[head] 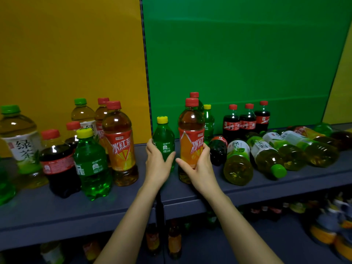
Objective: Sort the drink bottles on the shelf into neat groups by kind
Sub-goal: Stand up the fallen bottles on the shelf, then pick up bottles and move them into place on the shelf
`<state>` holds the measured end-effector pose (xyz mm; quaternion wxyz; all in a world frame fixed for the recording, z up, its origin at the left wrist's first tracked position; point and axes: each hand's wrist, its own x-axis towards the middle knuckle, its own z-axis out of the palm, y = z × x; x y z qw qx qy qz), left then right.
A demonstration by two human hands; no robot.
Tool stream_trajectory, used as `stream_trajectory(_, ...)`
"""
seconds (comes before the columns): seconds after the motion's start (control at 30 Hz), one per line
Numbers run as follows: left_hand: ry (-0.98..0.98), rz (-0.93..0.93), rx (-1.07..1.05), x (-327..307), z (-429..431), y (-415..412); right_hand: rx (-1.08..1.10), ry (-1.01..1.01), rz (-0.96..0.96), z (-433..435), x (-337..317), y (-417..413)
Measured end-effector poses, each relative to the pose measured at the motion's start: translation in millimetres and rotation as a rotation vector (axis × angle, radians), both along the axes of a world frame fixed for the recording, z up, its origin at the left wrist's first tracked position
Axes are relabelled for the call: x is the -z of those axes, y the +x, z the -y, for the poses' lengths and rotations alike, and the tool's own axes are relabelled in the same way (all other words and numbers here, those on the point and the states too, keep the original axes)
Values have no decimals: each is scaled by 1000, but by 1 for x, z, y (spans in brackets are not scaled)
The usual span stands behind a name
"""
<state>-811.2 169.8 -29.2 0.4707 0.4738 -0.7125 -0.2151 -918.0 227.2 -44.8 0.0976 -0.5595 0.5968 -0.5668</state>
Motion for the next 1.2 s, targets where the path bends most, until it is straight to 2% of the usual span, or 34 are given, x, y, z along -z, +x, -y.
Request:
stream_trajectory(0.13, -44, -5, -3, -4, -12, 3, 0, 77, -84, -16, -8, -4)
stream_trajectory(0.27, -373, -88, -88, -9, -40, 6, 41, 66, -216, -50, -28, -21)
stream_trajectory(0.4, -656, -207, -72, -19, -64, -9, 129, 32, -243, -72, -55, -56)
stream_trajectory(0.53, -720, -101, 28, -32, -84, -44, 285, 224, -340, -61, -62, -104)
stream_trajectory(0.7, -512, 208, 46, -28, -78, -98, 315, 564, -475, -36, -53, -130)
stream_trajectory(0.9, -93, 452, -31, -25, -40, -144, 226, 770, -611, -16, -65, -141)
stream_trajectory(1.0, 59, 503, -69, -34, -17, -159, 178, 831, -625, 2, -63, -146)
stream_trajectory(1.2, 418, 599, -9, -39, 15, -179, 107, 851, -675, 15, -63, -153)
